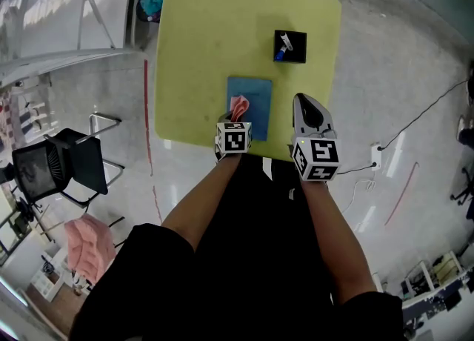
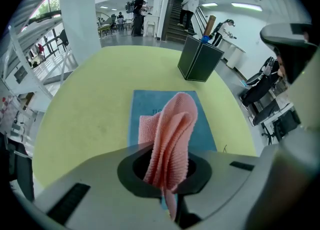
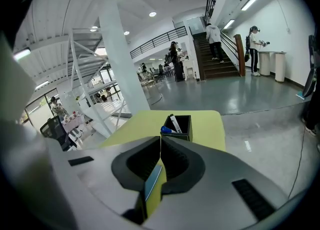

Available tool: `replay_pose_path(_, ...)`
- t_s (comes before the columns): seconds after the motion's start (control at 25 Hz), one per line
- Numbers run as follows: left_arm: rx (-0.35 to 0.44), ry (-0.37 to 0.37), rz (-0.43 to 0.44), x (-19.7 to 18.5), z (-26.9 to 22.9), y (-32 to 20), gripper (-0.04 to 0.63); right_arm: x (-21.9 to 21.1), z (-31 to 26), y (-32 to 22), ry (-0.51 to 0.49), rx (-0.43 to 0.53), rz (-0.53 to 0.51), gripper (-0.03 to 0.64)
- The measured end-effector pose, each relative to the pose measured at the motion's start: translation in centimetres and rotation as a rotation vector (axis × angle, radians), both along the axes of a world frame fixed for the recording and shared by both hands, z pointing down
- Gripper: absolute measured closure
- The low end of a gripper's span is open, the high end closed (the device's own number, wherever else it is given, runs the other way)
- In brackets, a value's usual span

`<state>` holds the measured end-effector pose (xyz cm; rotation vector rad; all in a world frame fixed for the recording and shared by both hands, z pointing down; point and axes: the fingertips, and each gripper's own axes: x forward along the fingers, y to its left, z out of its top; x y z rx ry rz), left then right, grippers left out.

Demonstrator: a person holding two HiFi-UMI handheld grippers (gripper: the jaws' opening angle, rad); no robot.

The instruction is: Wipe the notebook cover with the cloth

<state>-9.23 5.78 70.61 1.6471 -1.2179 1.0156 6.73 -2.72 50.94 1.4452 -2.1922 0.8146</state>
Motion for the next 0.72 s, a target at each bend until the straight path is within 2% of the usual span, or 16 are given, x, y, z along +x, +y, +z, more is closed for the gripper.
replay_pose_path(0.72,0.001,0.006,0.017,2.8,0.3,0.2,0.572,2.1,0.2,0.4,-0.011,-0.006,0.015,0.584)
